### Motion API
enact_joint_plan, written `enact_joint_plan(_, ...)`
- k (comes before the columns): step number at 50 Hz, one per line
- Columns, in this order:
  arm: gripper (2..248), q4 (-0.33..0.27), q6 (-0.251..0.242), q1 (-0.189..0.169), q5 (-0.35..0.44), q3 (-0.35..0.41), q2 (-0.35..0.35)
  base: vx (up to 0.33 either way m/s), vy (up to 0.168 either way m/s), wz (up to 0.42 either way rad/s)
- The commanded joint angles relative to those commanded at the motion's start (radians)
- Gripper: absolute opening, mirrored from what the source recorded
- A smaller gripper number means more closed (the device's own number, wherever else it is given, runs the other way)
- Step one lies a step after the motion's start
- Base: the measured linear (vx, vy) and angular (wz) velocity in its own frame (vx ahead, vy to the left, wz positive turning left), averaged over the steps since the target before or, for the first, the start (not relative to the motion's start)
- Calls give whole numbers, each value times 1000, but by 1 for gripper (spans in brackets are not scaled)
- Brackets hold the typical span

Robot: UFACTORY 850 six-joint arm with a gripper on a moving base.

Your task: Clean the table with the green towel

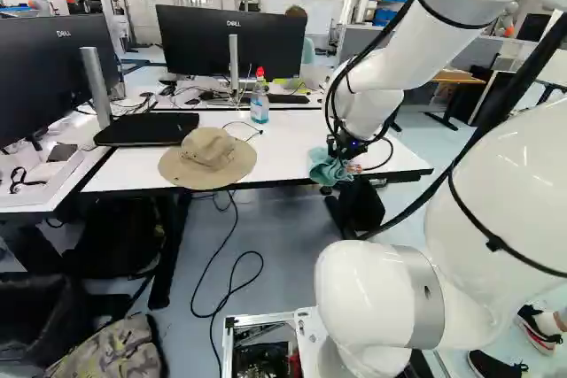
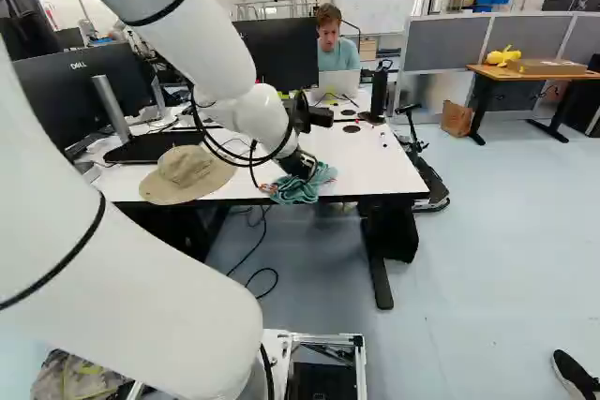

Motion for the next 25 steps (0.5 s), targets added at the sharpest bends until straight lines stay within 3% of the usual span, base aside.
enact_joint_plan(25,27,0,0,-89,0,-30,-33,0,0,0)
